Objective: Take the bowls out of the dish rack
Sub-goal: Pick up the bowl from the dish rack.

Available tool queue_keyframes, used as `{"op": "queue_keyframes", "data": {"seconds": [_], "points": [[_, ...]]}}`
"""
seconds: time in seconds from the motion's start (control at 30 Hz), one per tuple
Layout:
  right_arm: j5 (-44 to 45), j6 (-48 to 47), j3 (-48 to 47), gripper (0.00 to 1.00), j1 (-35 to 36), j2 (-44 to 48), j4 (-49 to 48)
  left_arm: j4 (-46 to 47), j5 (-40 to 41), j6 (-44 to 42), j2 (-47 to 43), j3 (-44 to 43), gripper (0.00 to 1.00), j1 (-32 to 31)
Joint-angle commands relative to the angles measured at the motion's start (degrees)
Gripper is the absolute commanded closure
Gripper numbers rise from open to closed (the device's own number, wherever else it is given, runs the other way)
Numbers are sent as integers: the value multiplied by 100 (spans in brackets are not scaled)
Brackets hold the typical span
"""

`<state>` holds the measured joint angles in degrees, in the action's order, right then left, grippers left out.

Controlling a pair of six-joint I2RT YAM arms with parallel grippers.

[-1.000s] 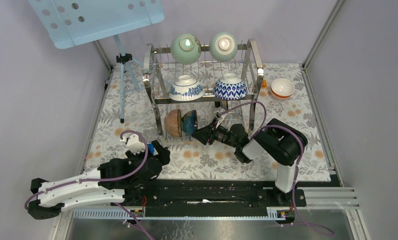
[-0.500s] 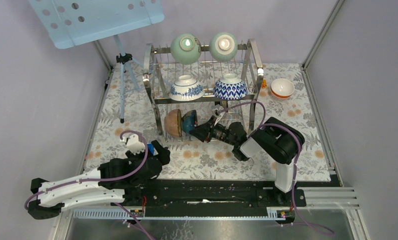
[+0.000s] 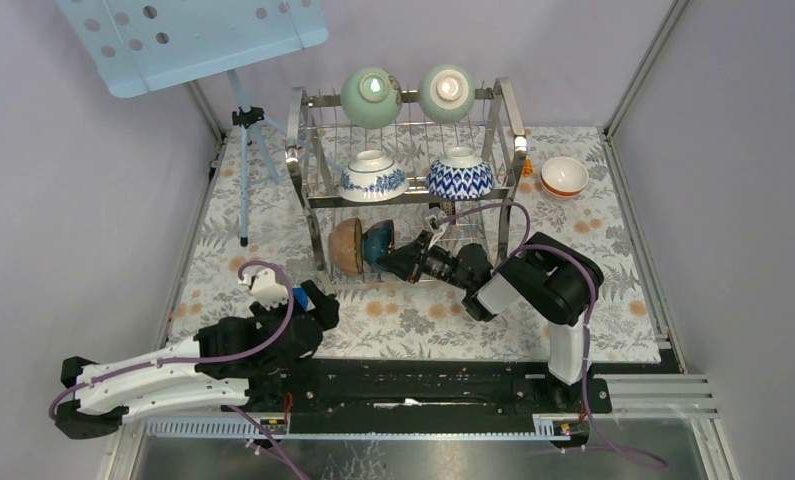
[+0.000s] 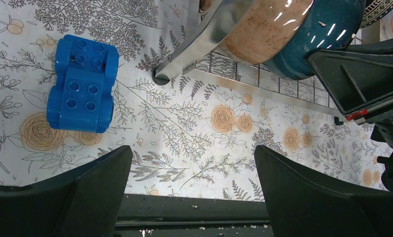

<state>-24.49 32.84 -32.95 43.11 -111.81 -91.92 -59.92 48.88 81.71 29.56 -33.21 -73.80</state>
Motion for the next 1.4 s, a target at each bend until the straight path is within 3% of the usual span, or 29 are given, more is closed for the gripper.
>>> {"op": "queue_keyframes", "data": {"seconds": [0.0, 0.97, 1.37], "points": [[-117, 294, -32, 98, -42, -200, -431, 24, 99, 64, -63, 19, 1, 6], [-937, 1662, -602, 100, -444, -381, -686, 24, 107, 73, -141, 36, 1, 6], [-1107, 1821, -498, 100, -680, -253, -709, 31, 147, 77, -124, 54, 1, 6]]}}
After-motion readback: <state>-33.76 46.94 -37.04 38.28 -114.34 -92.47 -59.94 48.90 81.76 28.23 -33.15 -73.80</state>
